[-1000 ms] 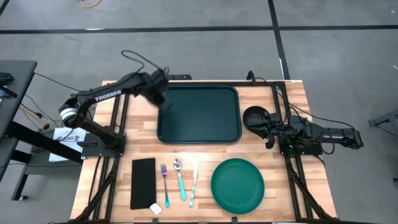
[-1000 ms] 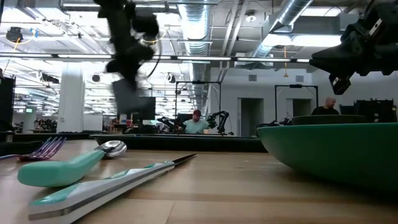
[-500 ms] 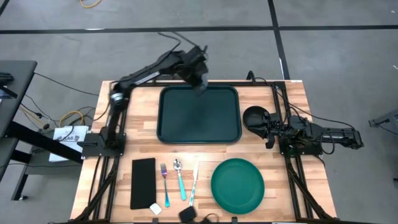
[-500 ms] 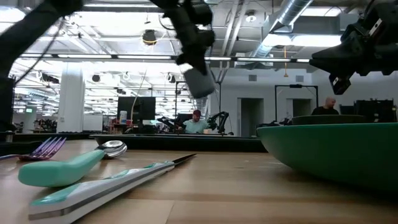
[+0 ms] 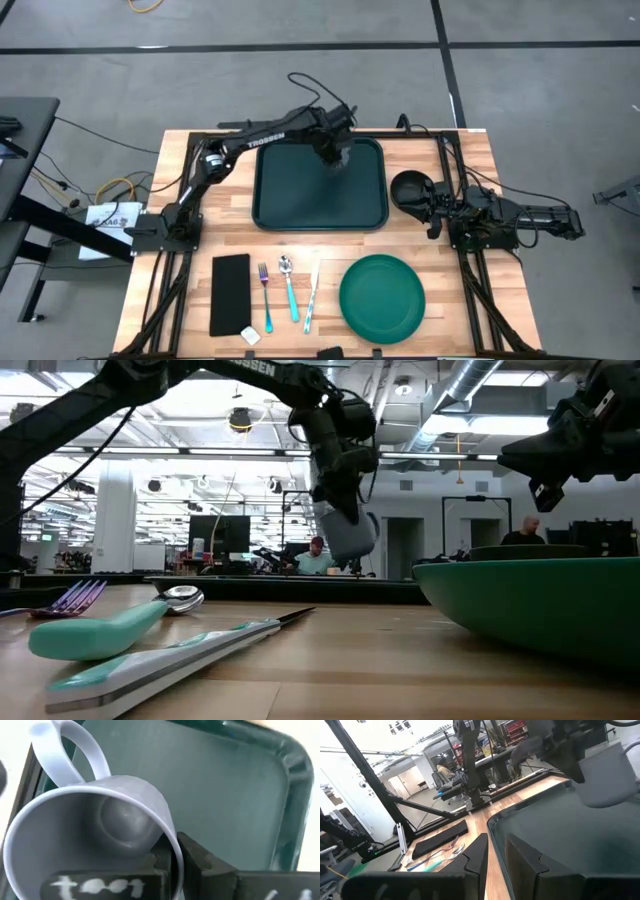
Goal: Set up tray
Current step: Put the light blue mug on the top left of the dark green tray
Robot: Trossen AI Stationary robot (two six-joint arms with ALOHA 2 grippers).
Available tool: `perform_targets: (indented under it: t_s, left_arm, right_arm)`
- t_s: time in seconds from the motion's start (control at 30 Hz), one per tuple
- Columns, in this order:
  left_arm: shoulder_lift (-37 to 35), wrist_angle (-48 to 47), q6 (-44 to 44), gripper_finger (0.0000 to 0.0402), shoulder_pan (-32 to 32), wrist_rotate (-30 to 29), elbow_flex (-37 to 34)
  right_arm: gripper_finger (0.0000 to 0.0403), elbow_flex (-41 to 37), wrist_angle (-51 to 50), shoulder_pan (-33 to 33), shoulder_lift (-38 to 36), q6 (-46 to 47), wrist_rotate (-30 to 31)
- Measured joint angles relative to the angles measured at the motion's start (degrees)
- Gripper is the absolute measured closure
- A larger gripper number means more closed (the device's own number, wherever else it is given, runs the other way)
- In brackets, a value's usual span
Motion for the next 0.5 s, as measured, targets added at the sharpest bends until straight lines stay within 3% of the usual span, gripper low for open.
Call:
perform_targets:
  t_s: [0.17, 0.5]
  left_arm:
    - [0.6, -1.0, 2.7, 0.0401, -2.2, -4.3, 0.1]
    - [0.5, -2.1, 0.7, 0.0401, -2.7, -5.0, 0.1]
  right_arm:
    - [0.0344, 0.0, 0.0, 0.0, 0.0, 0.0, 0.0]
    - [0.0344, 0.0, 0.0, 0.0, 0.0, 0.0, 0.0]
